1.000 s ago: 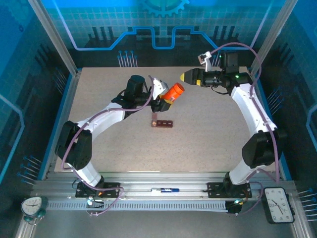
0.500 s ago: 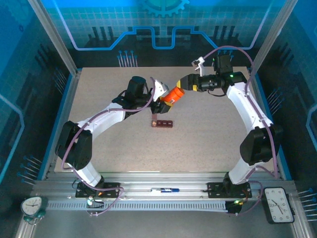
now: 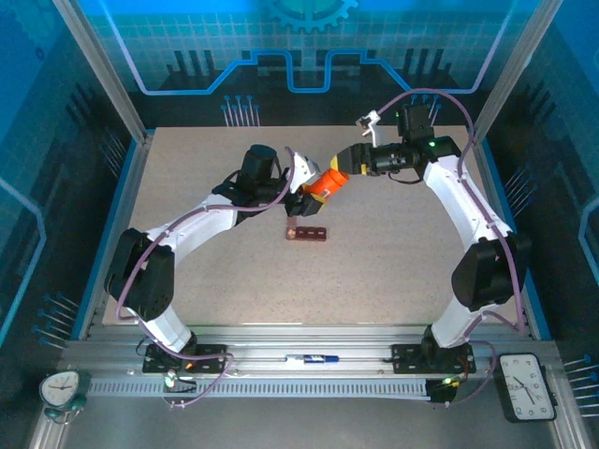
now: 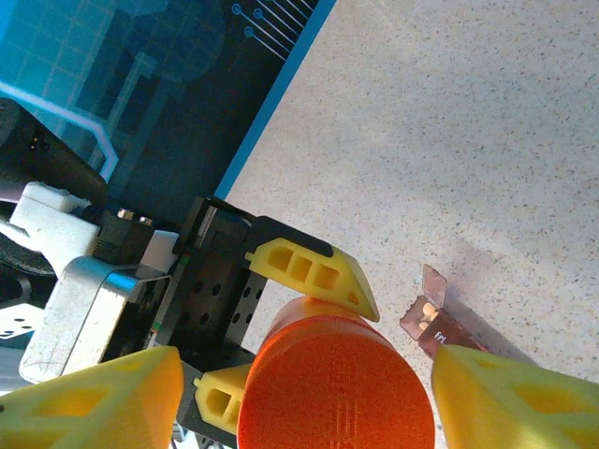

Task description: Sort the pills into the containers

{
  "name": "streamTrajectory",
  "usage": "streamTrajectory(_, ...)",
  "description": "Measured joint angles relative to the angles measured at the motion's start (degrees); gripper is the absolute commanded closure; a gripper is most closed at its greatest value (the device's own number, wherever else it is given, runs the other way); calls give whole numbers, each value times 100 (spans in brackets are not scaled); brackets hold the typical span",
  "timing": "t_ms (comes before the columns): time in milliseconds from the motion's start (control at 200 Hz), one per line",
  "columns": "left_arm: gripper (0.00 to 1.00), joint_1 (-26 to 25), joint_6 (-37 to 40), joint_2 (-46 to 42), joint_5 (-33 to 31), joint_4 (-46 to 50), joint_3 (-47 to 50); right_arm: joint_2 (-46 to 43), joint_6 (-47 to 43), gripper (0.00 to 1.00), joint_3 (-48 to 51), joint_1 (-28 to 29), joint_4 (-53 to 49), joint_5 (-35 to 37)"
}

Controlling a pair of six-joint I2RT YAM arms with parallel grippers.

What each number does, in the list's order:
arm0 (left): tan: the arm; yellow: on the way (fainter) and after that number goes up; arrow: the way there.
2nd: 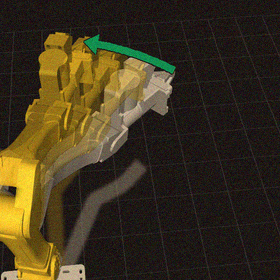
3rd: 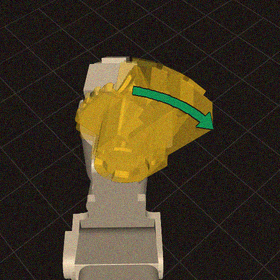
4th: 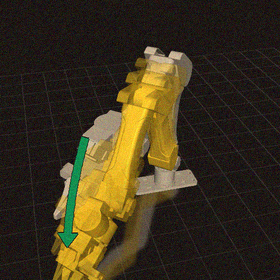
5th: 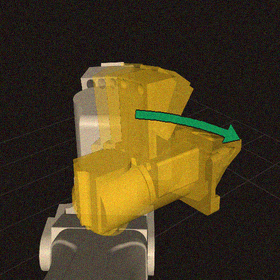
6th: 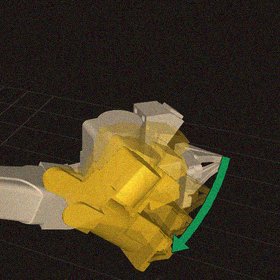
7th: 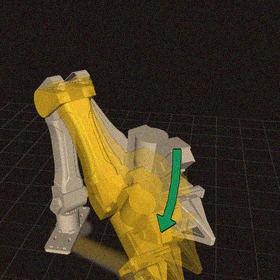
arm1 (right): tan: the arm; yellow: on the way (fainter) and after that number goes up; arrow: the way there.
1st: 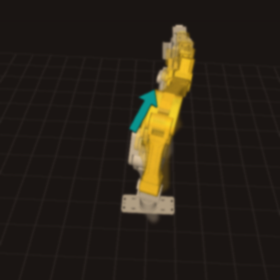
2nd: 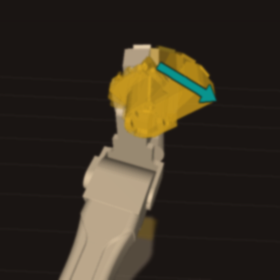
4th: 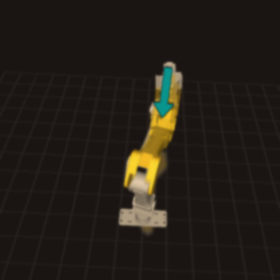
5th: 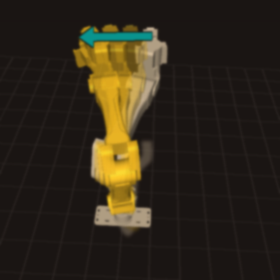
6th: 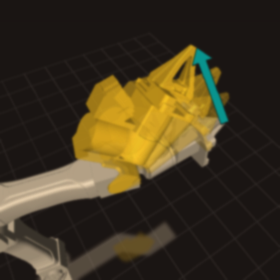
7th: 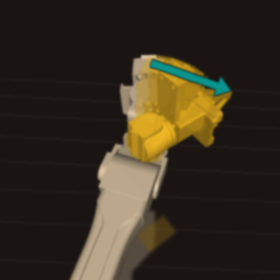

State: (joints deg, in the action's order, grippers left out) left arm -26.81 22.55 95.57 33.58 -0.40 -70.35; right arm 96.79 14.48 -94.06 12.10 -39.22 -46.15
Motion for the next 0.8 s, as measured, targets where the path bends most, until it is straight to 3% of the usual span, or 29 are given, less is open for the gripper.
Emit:
streamTrajectory(120, 100, 0, 15, 0, -22, 20, 0, 0, 0, 35, 50, 0, 11, 4)
streamTrajectory(235, 100, 0, 15, 0, -42, 20, 0, 0, 0, 27, 142, 2, 4, 0)
streamTrajectory(335, 100, 0, 15, 0, -42, 20, 0, 0, -39, 27, 216, 2, 4, 2)
streamTrajectory(470, 100, 0, 17, 0, -42, 20, 0, 0, -50, 33, 275, 2, 2, 4)
streamTrajectory(650, 100, 0, 35, 0, -83, 39, 0, 0, -42, 50, 310, 7, 11, -39)
streamTrajectory(800, 100, 0, 42, 0, -107, 122, -2, 0, -52, 54, 367, 13, 37, -35)
